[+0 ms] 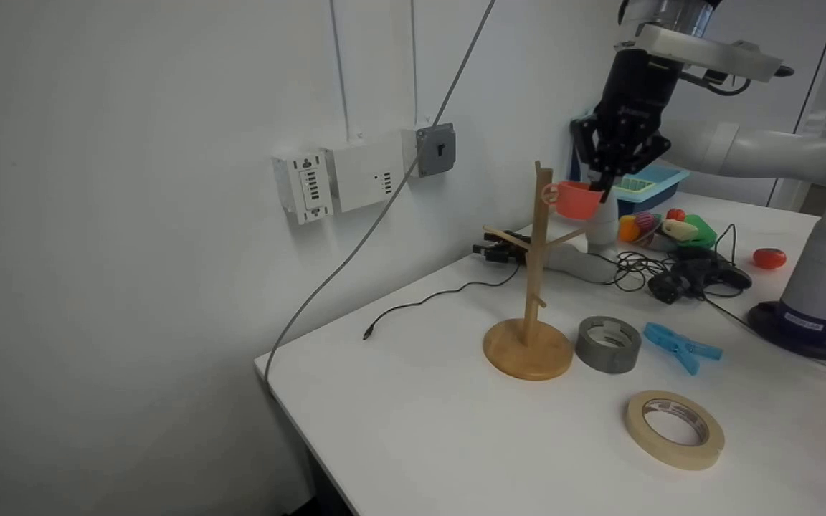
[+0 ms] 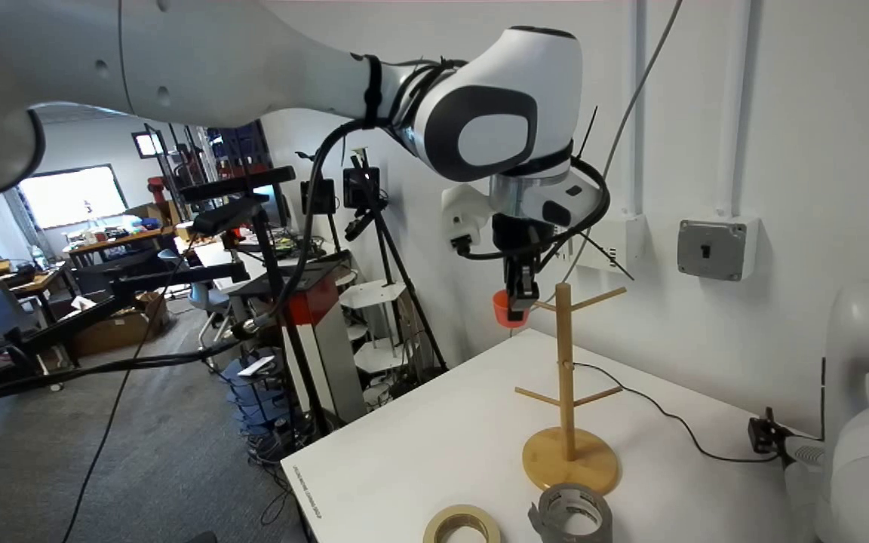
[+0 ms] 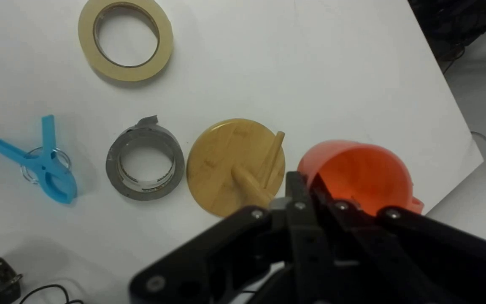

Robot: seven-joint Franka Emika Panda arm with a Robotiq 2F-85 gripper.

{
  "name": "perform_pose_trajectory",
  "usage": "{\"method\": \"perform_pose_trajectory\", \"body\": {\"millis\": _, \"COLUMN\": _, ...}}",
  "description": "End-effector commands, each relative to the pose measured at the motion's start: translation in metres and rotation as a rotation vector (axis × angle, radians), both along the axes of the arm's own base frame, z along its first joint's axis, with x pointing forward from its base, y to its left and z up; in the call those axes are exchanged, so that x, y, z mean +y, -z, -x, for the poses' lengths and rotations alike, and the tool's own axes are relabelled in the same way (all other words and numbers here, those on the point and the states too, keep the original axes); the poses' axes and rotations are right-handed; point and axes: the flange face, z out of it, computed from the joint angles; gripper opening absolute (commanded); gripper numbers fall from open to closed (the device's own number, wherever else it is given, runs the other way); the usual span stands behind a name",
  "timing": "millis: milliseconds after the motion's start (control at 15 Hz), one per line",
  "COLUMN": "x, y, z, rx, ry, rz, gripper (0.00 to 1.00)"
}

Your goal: Hang the orange cup on the stand

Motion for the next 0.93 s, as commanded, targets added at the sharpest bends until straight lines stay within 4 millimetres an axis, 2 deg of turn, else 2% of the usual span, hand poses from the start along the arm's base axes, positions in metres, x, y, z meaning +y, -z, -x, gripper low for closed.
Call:
{"method": "perform_pose_trajectory", "body": {"millis": 0, "x": -0.007, "y": -0.005, "z": -0.009, "rx": 0.000, "ry": 0.039, "rz": -0.015, "gripper": 0.30}}
{"method": "perform_pose_trajectory", "body": {"millis": 67, "x": -0.008, "y": -0.006, "z": -0.009, "rx": -0.001, "ry": 0.045, "rz": -0.011, "gripper": 0.31}}
{"method": "perform_pose_trajectory", "body": {"millis": 133, "x": -0.007, "y": -0.008, "z": -0.008, "rx": -0.004, "ry": 0.050, "rz": -0.005, "gripper": 0.36}}
{"method": "perform_pose_trajectory", "body": {"millis": 667, "x": -0.008, "y": -0.019, "z": -0.004, "rx": -0.034, "ry": 0.046, "rz": 0.020, "gripper": 0.97}}
{"method": "perform_pose_trajectory", "body": {"millis": 867, "x": -0.007, "y": -0.029, "z": 0.003, "rx": -0.057, "ry": 0.023, "rz": 0.046, "gripper": 1.00}}
